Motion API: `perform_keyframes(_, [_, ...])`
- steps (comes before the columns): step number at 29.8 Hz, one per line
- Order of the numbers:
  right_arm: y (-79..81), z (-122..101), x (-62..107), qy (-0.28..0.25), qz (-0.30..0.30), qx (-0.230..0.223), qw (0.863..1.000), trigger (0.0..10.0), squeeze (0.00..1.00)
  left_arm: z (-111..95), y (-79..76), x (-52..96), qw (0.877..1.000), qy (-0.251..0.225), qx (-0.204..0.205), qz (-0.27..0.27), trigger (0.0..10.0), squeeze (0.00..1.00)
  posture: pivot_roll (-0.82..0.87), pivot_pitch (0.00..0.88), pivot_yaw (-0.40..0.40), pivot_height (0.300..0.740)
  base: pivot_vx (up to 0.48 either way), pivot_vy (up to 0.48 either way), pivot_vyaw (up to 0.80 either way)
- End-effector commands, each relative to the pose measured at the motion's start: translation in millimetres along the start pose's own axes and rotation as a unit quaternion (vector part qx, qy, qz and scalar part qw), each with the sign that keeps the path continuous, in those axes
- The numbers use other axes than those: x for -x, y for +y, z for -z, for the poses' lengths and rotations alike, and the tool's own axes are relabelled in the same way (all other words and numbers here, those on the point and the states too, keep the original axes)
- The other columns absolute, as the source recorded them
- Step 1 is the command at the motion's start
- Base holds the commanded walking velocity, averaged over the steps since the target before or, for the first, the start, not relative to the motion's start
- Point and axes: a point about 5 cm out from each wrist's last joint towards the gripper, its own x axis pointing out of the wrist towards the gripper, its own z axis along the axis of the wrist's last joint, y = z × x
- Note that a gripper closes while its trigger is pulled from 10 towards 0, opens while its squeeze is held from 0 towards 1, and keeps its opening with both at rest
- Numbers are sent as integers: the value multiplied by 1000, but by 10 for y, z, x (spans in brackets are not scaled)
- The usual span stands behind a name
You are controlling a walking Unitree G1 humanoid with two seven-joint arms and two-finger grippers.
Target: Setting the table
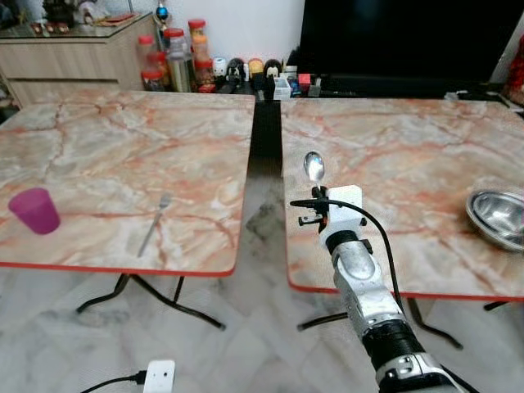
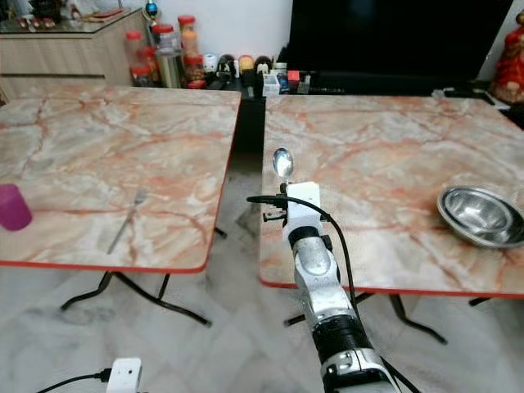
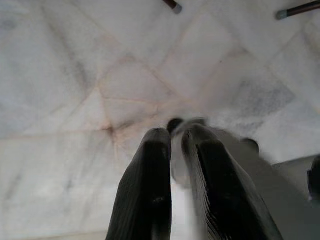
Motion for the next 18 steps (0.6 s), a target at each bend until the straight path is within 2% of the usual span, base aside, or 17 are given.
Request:
perform_keyframes(1, [27, -73, -26, -14, -7, 4, 1000, 10000, 0, -33, 16, -5, 1000, -5, 2, -3, 10000, 0, 4, 0, -32, 714, 259, -326, 0])
perform_keyframes(7, [10, -74, -32, -14, 2, -8, 1000, 10000, 0, -44, 8, -6, 1000, -10, 5, 1, 10000, 0, 7, 0, -35, 714, 255, -332, 0])
perform_keyframes(10, [0, -89, -35, -17, 5, -22, 1000, 10000, 0, -49, 2, -6, 1000, -12, 8, 3, 10000, 0, 9, 0, -36, 714, 0, -363, 0])
perform_keyframes(15, [0, -115, -37, -27, 2, -27, 999, 10000, 0, -52, 1, -7, 1000, -13, 12, 3, 10000, 0, 7, 0, -34, 714, 0, -427, -512])
perform_keyframes(18, [6, -128, -36, -31, -1, -25, 999, 10000, 0, -54, 2, -7, 1000, -13, 12, 2, 10000, 0, 7, 0, -34, 714, 0, -446, 0])
